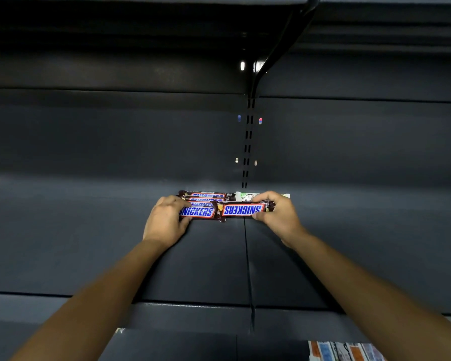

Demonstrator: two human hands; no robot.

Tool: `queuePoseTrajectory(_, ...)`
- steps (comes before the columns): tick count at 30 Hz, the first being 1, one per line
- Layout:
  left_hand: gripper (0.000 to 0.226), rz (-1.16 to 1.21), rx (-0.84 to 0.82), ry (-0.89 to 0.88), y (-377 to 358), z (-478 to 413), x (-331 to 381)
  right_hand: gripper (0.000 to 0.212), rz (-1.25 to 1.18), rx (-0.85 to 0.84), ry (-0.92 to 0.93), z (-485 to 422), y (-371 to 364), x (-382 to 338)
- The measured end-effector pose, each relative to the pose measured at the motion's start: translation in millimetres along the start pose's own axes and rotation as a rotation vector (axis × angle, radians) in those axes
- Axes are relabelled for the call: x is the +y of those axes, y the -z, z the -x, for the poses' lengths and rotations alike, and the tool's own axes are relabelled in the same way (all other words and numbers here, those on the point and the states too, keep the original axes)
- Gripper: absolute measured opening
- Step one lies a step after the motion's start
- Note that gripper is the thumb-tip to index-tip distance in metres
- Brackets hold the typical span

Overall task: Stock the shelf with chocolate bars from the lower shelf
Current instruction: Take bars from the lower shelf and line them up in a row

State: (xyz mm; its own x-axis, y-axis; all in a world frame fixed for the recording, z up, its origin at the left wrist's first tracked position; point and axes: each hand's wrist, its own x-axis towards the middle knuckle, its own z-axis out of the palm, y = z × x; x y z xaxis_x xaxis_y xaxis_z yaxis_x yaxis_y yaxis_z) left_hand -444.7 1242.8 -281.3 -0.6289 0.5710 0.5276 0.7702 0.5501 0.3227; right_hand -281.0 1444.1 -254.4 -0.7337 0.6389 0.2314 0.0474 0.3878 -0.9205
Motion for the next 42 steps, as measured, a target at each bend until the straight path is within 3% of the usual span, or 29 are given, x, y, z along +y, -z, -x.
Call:
queuePoseTrajectory(9, 0.034, -0.008, -0.010, 0.004, -0.2, -0.9, -1.5, 0.036, -0.005, -0.048, -0.002, 5.7, -6.2, 0.1)
queuePoseTrajectory(14, 0.041, 0.071, 0.118, -0.036, 4.7, 2.7, 12.1, 0.050, 0.001, -0.026, 0.119, 6.1, -1.8, -21.5)
queuePoseTrajectory(19, 0.042, 0.344, 0.103, -0.086, 15.1, 0.8, 58.2, 0.057, -0.167, -0.077, 0.108, -2.2, -8.4, -43.8)
queuePoseTrajectory(24, 0.033, 0.714, -0.040, 0.052, 17.9, -4.4, 88.5, 0.049, -0.219, -0.147, 0.148, -2.5, -14.6, -55.8)
queuePoseTrajectory(31, 0.017, 0.876, -0.107, 0.237, 20.1, 1.6, 77.3, 0.041, -0.206, -0.225, 0.157, 7.0, -28.6, -56.2)
queuePoseTrajectory(34, 0.012, 0.972, -0.070, 0.346, 22.3, 4.4, 70.8, 0.054, -0.067, -0.208, 0.164, 9.8, -39.8, -55.8)
queuePoseTrajectory(37, 0.009, 1.160, 0.008, 0.519, 29.9, 4.6, 63.0, 0.066, 0.373, -0.241, 0.234, 11.6, -47.7, -45.1)
queuePoseTrajectory(39, 0.013, 1.220, 0.031, 0.577, 35.2, 6.2, 55.0, 0.059, 0.533, -0.227, 0.264, 15.1, -52.8, -36.5)
queuePoseTrajectory(42, 0.022, 1.209, 0.074, 0.600, 39.0, 10.3, 40.5, 0.046, 0.524, -0.157, 0.276, 18.4, -61.5, -30.1)
